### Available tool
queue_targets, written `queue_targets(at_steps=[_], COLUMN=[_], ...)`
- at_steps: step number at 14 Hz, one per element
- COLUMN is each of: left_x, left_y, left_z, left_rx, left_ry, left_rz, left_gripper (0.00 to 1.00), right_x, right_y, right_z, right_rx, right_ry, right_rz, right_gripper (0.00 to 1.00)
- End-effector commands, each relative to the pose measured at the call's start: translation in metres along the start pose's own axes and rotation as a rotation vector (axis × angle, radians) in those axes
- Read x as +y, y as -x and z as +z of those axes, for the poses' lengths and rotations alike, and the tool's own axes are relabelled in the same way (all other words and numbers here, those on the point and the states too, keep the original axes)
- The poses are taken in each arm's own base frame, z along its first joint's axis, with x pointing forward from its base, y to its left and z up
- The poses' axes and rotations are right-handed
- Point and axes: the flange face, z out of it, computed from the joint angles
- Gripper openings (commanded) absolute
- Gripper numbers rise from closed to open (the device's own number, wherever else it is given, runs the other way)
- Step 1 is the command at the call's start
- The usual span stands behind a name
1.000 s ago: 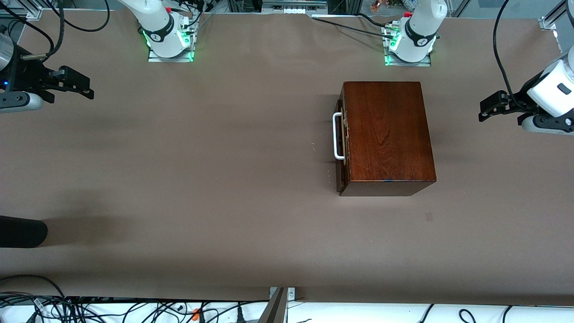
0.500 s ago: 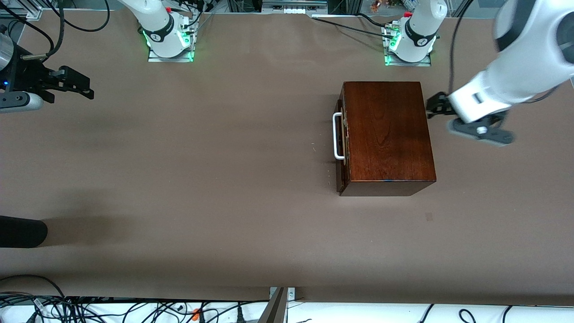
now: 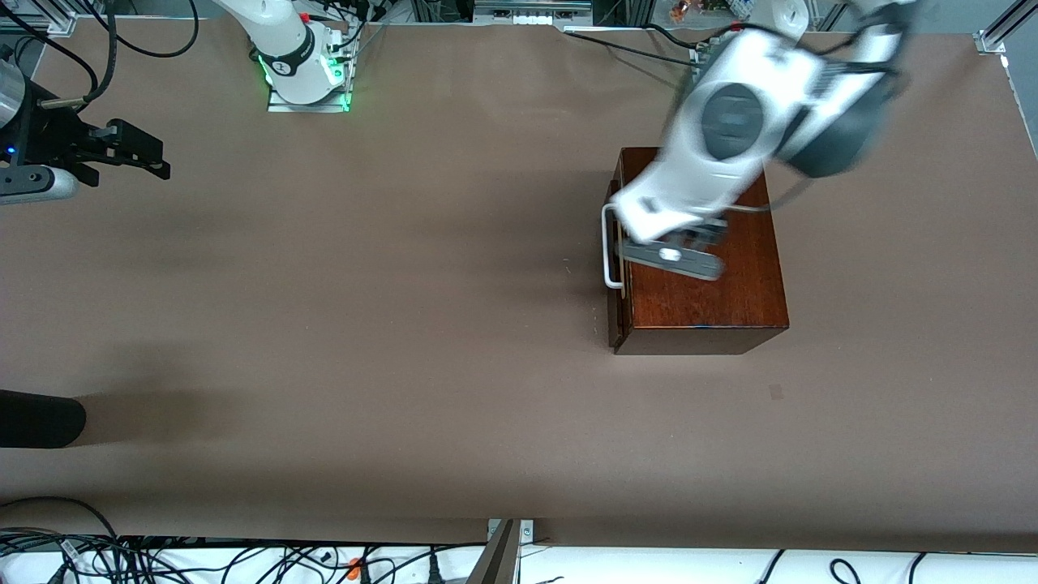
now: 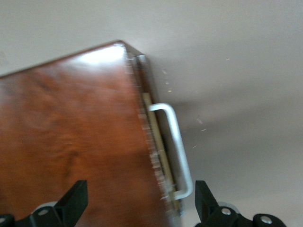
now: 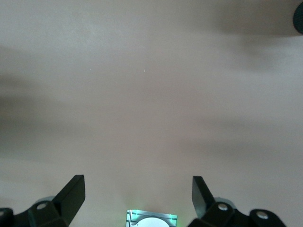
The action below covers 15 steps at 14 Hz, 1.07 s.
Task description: Open drawer, take yellow block, close drawer
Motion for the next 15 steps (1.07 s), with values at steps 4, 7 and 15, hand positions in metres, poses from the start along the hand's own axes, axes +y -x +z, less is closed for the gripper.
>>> queue_targets(at_steps=[4, 7, 15], left_x=[0.086, 0.091, 0.103], left_y=[-0.006, 0.000, 0.010], left_z=[0.068, 0.096, 0.139], left_rx=[0.026, 0.026, 0.033], left_ry=[-0.056, -0.139, -0.243], left_rz=[-0.094, -0.090, -0.146], left_gripper=[1.00, 1.00, 1.00], right_x=[-0.001, -0.003, -0.005], right_y=[0.007, 0.007, 0.007], right_z=[-0.006, -0.006, -0.007], right_rx=[0.003, 0.003, 0.004], right_ry=[-0.010, -0.011, -0.011], right_rz=[-0.002, -0.005, -0.009], right_gripper=[1.00, 1.00, 1.00])
